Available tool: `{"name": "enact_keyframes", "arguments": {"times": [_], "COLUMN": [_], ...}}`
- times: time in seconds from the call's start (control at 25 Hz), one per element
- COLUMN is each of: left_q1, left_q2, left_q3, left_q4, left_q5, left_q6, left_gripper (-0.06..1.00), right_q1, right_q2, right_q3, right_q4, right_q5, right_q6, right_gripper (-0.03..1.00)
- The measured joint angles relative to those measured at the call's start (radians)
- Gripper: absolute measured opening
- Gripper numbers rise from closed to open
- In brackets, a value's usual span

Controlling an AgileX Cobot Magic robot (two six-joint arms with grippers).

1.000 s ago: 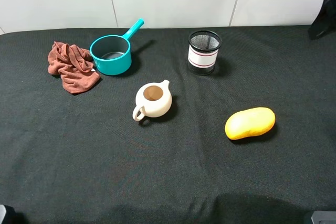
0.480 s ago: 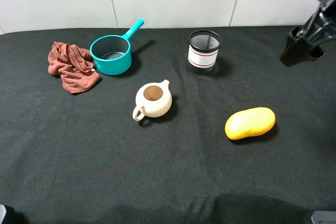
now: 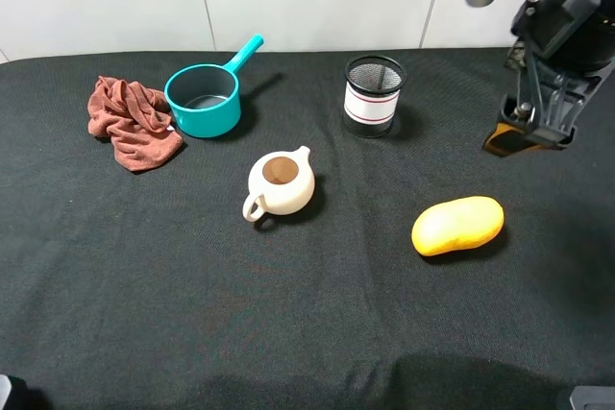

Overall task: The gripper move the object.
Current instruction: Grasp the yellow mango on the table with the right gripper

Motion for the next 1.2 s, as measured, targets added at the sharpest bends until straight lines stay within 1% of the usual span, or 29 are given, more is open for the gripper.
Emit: {"name": "enact_keyframes", "arguments": {"times": [0.2,0.36,0.48,0.72,0.92,1.2], "left_q1": [0.0,0.0,0.0,0.0,0.0,0.0], "left_q2": [0.0,0.0,0.0,0.0,0.0,0.0], "left_q3": [0.0,0.0,0.0,0.0,0.0,0.0], "left_q4": [0.0,0.0,0.0,0.0,0.0,0.0], "left_q5": [0.0,0.0,0.0,0.0,0.0,0.0], "left_q6": [0.0,0.0,0.0,0.0,0.0,0.0], "left_gripper": [0.76,0.76,0.76,0.76,0.76,0.76], "right_q1": [0.059,0.064,0.064,0.064,0.064,0.064], "right_q2": [0.0,0.002,0.011,0.018,0.056,0.098], "right_q3": [0.0,0.018,0.063,0.146,0.175,0.229], "right_q4": [0.025,0.033,0.034,0.038,0.038,0.027], "right_q5": [0.025,0.03,0.025,-0.093,-0.129,-0.227], "right_q6": [-0.03,-0.034,-0.036,-0.037,-0.037,-0.037], "right_gripper": [0.69,0.69,0.69,0.69,0.69,0.69]}}
